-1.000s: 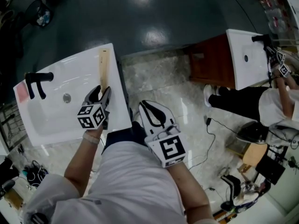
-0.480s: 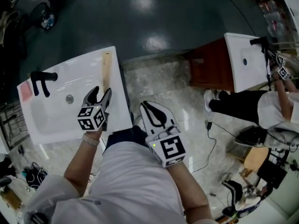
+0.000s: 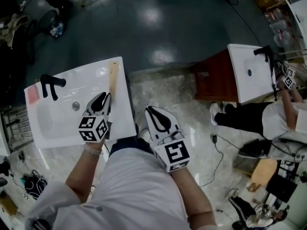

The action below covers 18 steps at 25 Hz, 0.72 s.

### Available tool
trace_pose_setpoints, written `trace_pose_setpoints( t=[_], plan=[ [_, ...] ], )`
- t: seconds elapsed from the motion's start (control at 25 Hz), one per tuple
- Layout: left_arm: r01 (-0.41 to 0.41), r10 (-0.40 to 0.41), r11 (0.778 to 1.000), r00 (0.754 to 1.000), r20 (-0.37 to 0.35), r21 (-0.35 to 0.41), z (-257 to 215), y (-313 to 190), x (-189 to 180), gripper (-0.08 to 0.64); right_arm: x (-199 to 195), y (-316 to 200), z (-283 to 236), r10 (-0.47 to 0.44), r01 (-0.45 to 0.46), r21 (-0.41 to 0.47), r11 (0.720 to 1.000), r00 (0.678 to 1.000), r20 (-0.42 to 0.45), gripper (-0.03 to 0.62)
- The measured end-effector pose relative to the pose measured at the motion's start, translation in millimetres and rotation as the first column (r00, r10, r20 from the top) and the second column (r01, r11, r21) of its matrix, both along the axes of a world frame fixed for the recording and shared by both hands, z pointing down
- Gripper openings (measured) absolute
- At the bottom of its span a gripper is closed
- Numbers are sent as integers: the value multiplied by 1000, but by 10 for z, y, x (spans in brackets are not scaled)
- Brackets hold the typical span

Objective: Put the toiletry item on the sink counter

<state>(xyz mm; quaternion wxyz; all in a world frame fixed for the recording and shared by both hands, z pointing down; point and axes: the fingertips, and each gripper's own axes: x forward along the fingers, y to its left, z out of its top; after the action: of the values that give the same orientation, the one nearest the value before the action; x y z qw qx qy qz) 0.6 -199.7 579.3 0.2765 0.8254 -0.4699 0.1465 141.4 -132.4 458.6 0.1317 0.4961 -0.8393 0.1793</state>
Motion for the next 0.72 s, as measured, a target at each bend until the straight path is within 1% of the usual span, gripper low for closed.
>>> trace_pose_setpoints(
  t=[0.08,0.2,0.32,0.44,0.6,0.72],
  plan=[
    [12,-12,1000,1000,-6,25,-138,5,-9,52,16,5,-51,0,-1,13,1000,1000,13,31],
    [24,-23,998,1000,-20,58,-351,32,-32,28,21,1,-126,1,-3,33,999,999,38,31],
    [23,-20,996,999,-28,87,-563,79,-63,20,-6,-14,-182,-4,1,45,999,998,63,31],
    [4,-1,993,1000,-31,114,-788,159,-76,20,-39,12,-219,-26,22,46,999,997,72,31],
    [-25,30,986,999,-26,164,-1084,261,-69,17,-96,2,-333,-53,45,83,996,994,94,31],
    [-30,38,982,999,-39,188,-1265,347,-73,17,-139,11,-390,-74,64,103,993,992,103,31]
  ],
)
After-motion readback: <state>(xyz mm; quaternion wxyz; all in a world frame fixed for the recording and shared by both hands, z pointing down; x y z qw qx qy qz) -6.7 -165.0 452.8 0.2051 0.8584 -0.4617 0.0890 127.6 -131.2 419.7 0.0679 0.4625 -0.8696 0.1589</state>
